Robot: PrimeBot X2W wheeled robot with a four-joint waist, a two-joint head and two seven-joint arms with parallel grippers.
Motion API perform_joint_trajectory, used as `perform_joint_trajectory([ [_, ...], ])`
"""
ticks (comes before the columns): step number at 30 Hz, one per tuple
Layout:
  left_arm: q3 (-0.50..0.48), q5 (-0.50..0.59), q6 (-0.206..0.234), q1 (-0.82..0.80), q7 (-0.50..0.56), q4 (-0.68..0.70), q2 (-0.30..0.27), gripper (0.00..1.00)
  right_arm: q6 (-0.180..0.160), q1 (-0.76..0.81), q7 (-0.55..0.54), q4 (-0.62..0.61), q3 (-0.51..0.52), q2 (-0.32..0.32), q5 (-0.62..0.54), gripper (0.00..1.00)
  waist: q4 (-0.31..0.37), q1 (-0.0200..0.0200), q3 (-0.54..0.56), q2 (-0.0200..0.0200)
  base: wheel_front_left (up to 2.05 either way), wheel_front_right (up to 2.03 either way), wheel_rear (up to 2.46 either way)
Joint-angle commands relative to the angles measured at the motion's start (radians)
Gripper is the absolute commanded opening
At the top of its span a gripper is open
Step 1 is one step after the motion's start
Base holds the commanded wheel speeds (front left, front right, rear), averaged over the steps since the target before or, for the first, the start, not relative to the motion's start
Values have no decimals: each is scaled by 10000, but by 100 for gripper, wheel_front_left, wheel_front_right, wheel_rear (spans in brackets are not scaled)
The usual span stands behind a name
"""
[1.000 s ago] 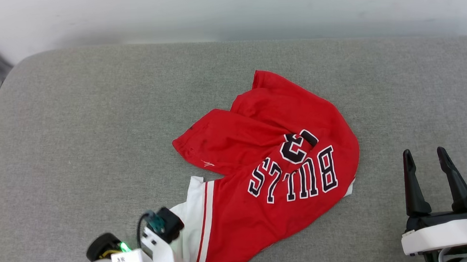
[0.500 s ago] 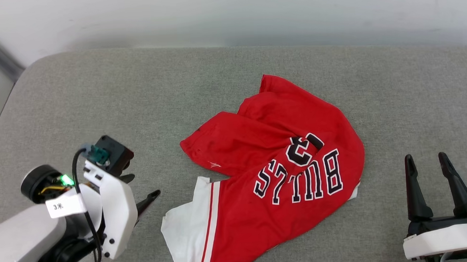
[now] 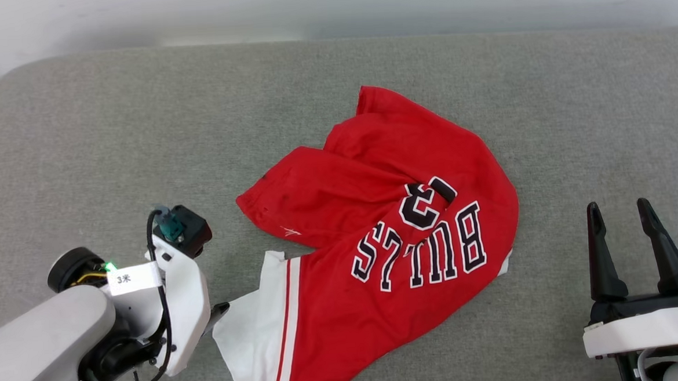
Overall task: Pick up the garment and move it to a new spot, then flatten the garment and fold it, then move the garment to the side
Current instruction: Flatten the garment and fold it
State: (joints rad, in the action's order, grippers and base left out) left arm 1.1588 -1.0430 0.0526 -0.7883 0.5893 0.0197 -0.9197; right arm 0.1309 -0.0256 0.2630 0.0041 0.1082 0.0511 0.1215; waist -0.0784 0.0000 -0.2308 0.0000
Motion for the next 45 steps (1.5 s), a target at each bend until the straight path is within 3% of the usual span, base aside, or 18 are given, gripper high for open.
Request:
perform_joint_trajectory([
  [1, 73, -88, -84, 35, 75, -234, 133, 100, -3, -155, 25, -28, 2, -17, -80, 100, 135, 0, -178, 0, 0, 0, 0],
  [11, 763, -48, -778, 585, 378, -1941, 1047, 98, -3, -340, 26, -47, 19, -17, -41, 100, 409, 0, -573, 0, 0, 0, 0],
  [12, 792, -19, -812, 608, 342, -2065, 1112, 17, -3, -322, 26, -33, 27, -17, -40, 100, 408, 0, -560, 0, 0, 0, 0],
  [13, 804, 39, -872, 579, 290, -2176, 1121, 0, -3, -293, 26, -19, 21, -17, -39, 100, 411, 0, -536, 0, 0, 0, 0],
  [18, 118, -57, -772, 332, -662, -2059, 842, 0, -3, -139, 24, 35, 79, -16, -30, 100, 353, 0, -277, 0, 0, 0, 0],
  [27, -843, -553, 329, 1192, -2305, -1567, -387, 0, -3, 113, 24, 19, 85, -17, -31, 100, 160, 0, 113, 0, 0, 0, 0],
  [32, -818, -1212, 593, 2125, -2650, -1977, -308, 0, -3, 101, 26, 7, 29, -16, -93, 100, 104, 0, 138, 0, 0, 0, 0],
  [36, -794, -1430, 462, 2536, -3005, -2426, 25, 0, -3, 128, 24, -1, 42, -16, -164, 100, 81, 0, 180, 0, 0, 0, 0],
  [38, -865, -1447, 398, 2564, -3295, -2550, 215, 100, -3, 177, 26, 8, 72, -17, -194, 100, 58, 0, 225, 0, 0, 0, 0],
  [45, -1362, -511, 885, 2170, -5293, -2446, 463, 100, -3, 102, 26, -255, 189, -16, -417, 100, 42, 0, 593, 0, 0, 0, 0],
])
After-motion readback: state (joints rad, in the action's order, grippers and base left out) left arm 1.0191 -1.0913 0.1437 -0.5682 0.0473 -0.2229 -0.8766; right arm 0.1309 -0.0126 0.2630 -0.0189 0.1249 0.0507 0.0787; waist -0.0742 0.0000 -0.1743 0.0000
